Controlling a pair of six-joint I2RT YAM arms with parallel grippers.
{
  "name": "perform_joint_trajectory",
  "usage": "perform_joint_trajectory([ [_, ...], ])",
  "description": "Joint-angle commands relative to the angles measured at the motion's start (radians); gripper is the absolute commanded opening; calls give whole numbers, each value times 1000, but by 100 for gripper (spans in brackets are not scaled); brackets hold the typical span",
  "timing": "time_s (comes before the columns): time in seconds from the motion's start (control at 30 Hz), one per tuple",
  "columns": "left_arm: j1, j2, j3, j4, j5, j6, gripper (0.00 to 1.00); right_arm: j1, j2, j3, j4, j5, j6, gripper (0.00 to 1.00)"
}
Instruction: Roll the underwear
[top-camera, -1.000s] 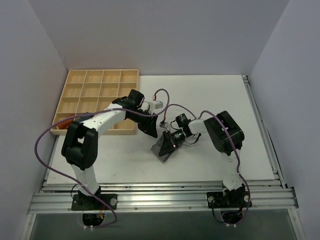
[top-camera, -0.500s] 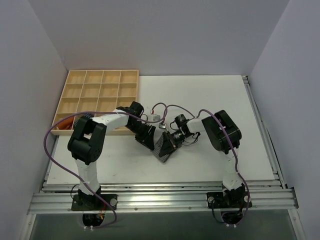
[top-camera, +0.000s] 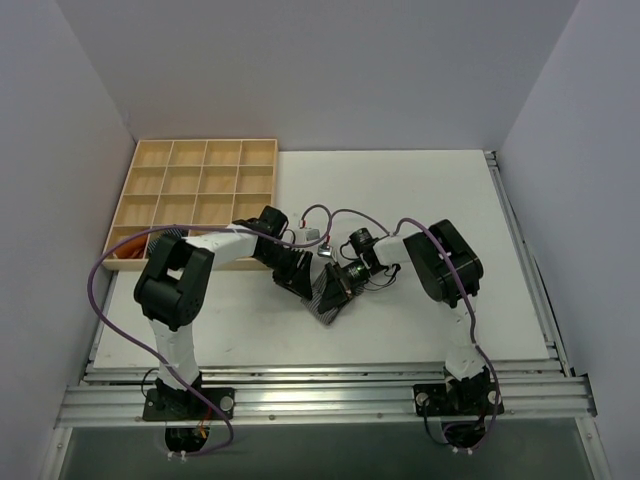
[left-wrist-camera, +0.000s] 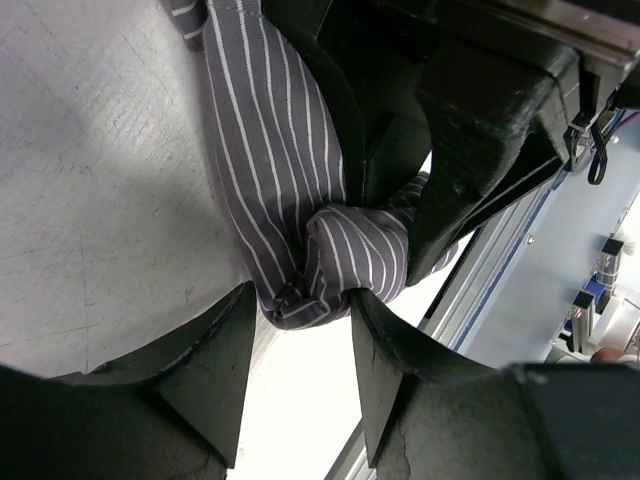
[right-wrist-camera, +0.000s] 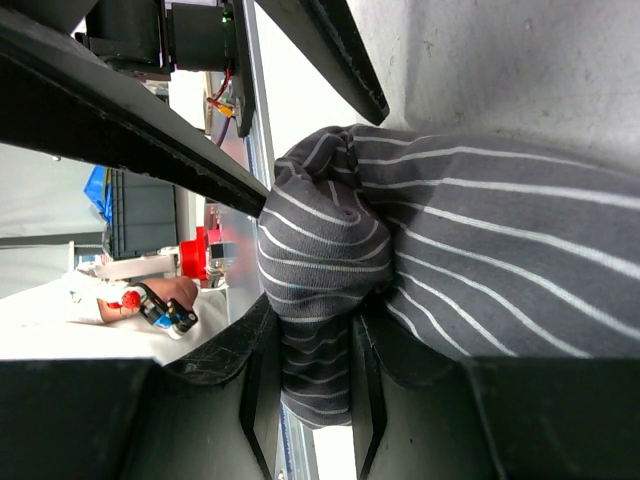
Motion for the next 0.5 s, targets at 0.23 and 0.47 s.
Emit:
perform_joint_trajectory([
  [0.23,-20,-38,-32,118,65,-75,53,6,55,-24,-42,228,-36,19],
  [0.47,-43,16,-9,86,42,-86,9,5,27,-25,-10,326,29,23],
])
